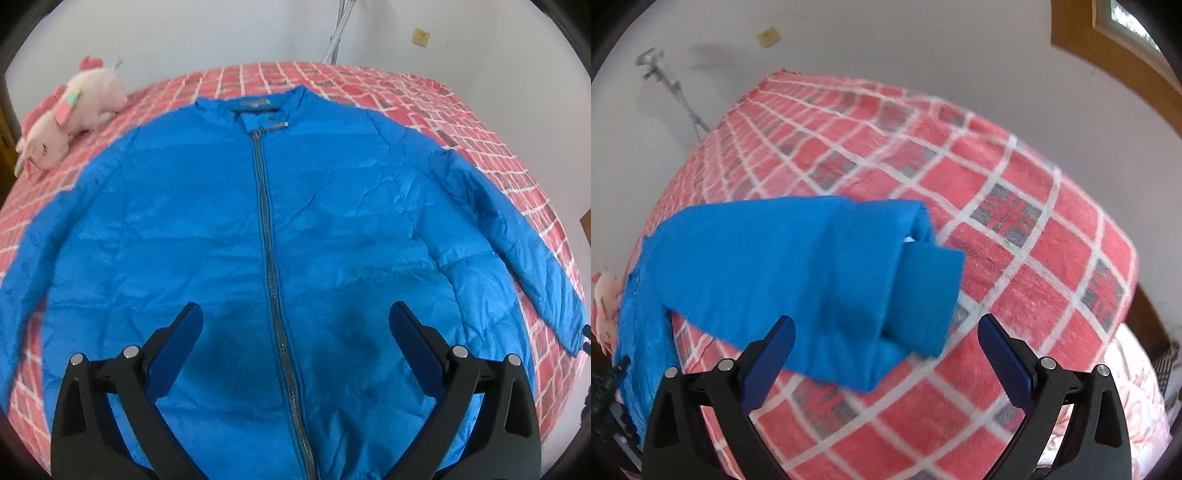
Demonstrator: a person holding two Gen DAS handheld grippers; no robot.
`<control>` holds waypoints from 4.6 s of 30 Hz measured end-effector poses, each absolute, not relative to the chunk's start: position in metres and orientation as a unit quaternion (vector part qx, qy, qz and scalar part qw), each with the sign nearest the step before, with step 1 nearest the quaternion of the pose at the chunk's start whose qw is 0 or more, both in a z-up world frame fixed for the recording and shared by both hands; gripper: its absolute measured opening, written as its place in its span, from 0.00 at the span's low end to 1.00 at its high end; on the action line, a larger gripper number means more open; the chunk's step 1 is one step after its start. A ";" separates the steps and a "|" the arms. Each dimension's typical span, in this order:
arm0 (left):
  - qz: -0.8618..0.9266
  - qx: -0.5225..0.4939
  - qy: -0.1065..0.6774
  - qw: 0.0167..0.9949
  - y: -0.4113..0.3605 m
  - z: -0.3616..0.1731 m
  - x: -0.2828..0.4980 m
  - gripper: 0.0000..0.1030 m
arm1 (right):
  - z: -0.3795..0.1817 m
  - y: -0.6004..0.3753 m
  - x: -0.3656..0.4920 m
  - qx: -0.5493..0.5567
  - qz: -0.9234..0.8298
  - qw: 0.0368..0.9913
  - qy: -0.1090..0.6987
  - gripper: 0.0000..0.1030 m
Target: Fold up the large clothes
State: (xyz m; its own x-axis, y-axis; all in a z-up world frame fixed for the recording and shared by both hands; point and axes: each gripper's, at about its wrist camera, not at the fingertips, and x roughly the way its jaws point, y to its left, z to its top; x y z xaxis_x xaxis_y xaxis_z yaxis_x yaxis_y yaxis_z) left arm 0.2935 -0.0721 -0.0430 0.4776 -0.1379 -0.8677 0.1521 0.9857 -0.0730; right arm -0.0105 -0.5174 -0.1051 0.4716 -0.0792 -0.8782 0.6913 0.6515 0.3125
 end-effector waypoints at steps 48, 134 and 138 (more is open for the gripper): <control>-0.182 -0.113 0.527 0.823 -0.040 -0.035 0.348 0.91 | -0.024 -0.259 0.277 0.228 0.148 0.865 0.422 0.44; -0.018 -0.021 0.451 0.892 0.021 -0.057 0.365 0.71 | -0.075 -0.211 0.326 0.086 0.052 0.880 0.463 0.61; -0.015 -0.036 0.420 0.907 0.038 -0.023 0.333 0.73 | -0.038 -0.202 0.307 0.066 0.072 0.898 0.429 0.61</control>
State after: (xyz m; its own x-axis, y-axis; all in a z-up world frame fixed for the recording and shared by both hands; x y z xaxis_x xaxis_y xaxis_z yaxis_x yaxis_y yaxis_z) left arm 0.3334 0.0385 -0.0233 0.6468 -0.0569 -0.7605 -0.0042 0.9969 -0.0782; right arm 0.3066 -0.2020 -0.0380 0.6223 0.1858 -0.7604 -0.0720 0.9809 0.1808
